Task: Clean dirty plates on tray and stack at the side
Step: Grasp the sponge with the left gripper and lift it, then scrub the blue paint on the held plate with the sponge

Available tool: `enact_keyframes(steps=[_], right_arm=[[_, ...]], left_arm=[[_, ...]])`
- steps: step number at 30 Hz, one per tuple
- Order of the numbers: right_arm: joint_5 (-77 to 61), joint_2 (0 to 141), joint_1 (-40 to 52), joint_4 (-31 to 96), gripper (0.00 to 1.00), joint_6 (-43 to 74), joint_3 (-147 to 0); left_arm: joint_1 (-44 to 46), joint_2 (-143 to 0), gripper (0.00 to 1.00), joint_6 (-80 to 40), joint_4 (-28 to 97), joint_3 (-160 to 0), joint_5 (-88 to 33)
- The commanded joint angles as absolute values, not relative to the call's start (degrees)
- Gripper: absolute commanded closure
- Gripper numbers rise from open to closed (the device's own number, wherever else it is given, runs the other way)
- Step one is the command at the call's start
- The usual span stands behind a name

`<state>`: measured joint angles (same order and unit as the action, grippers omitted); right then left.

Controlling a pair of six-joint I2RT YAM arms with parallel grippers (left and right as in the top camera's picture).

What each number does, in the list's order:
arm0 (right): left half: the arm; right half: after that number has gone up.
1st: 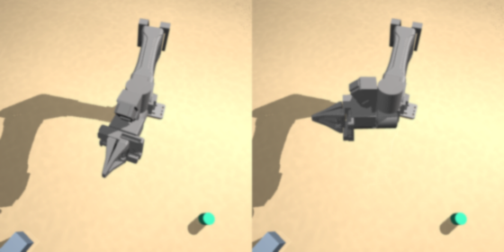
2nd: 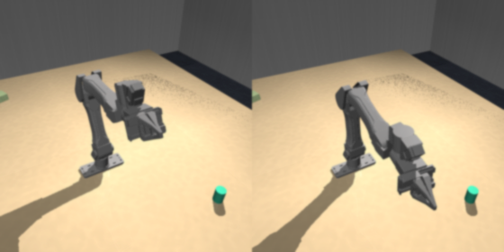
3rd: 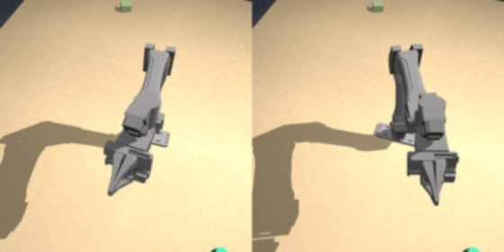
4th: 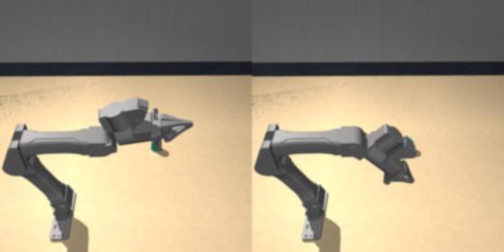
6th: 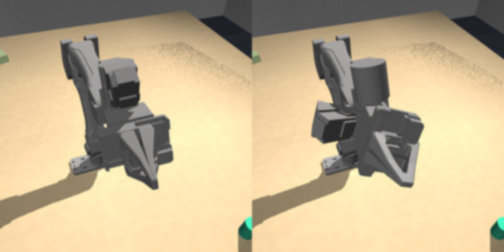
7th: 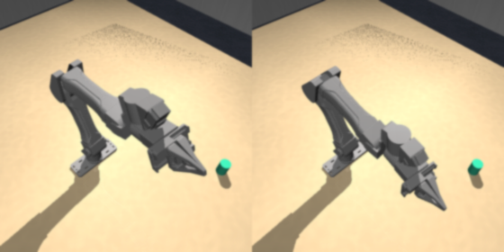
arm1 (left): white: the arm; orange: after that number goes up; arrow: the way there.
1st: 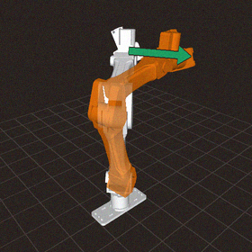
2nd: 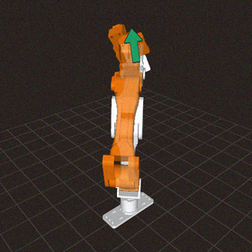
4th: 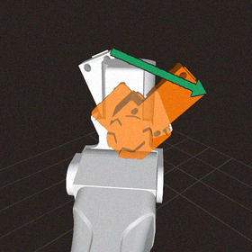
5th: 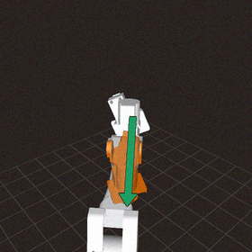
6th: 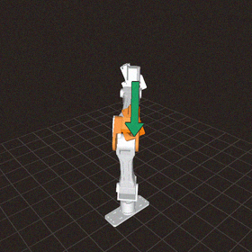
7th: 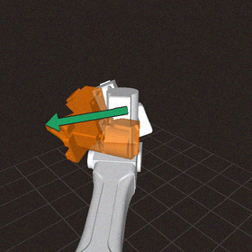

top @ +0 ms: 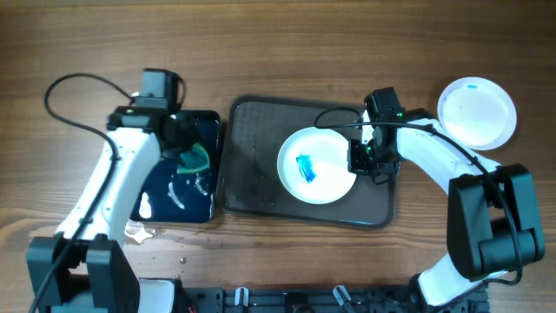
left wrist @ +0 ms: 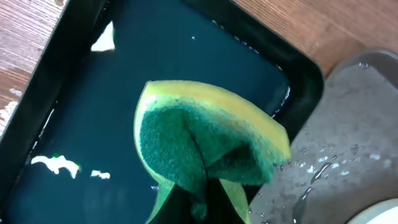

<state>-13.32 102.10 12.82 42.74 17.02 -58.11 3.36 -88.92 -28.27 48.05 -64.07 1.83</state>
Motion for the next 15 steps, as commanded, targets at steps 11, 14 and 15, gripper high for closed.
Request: enact_keyframes(steps=[11,14,15], right_arm=[[-15.40,103.28,12.91,42.65,0.96,16.73,-57.45],[-15.40,103.28,12.91,42.65,0.96,16.73,-57.45],[-15.59,103.28,12.91,42.70,0.96,16.73,-57.45]], left_arm=[[23.53,-91.29,0.96,-28.42,35.99,-64.42,-18.41],[31.77,-96.57,0.96,-30.98,31.53,-64.42,-17.63],[34.00,-99.22,0.96,-32.34,29.95,-64.42,-16.27]])
